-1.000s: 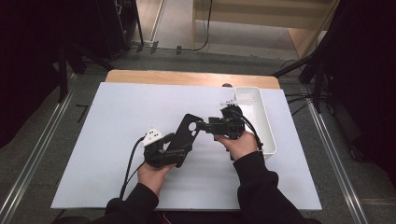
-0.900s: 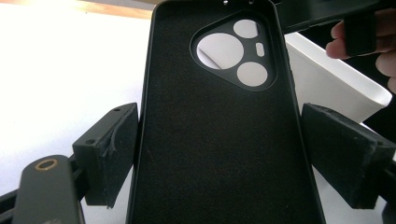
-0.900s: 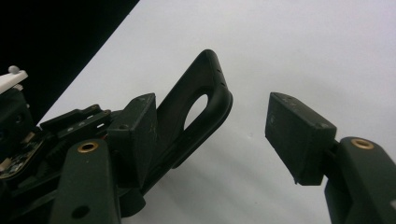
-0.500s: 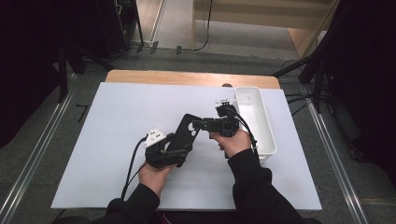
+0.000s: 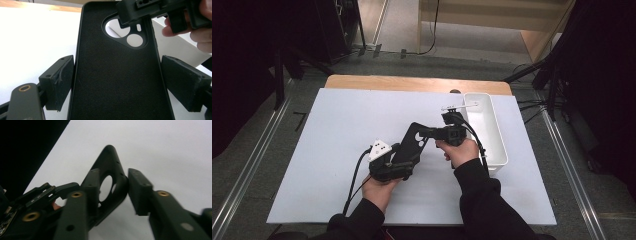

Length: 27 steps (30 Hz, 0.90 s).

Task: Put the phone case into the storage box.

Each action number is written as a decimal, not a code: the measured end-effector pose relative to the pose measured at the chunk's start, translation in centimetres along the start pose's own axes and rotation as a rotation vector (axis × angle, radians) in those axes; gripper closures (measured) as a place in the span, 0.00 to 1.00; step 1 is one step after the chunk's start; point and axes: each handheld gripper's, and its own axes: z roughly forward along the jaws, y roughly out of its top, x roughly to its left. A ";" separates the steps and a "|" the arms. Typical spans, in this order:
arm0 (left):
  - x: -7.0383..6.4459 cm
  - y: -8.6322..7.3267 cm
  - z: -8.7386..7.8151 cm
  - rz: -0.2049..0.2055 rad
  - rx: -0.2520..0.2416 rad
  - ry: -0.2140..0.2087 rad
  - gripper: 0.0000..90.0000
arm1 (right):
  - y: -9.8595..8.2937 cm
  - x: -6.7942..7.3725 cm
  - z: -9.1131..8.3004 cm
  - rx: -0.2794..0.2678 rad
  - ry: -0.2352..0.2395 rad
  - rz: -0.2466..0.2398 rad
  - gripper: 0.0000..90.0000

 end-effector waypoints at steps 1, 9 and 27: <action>0.0 -0.1 0.0 -0.004 0.000 -0.004 0.15 | 0.0 0.0 0.0 -0.001 0.002 0.004 0.73; -0.3 -0.4 0.2 0.019 -0.005 0.008 0.15 | 0.1 0.0 -0.4 0.001 0.036 0.056 0.80; -0.4 0.1 0.3 0.052 0.026 -0.007 0.14 | 0.4 0.5 -1.1 -0.006 0.062 0.063 0.83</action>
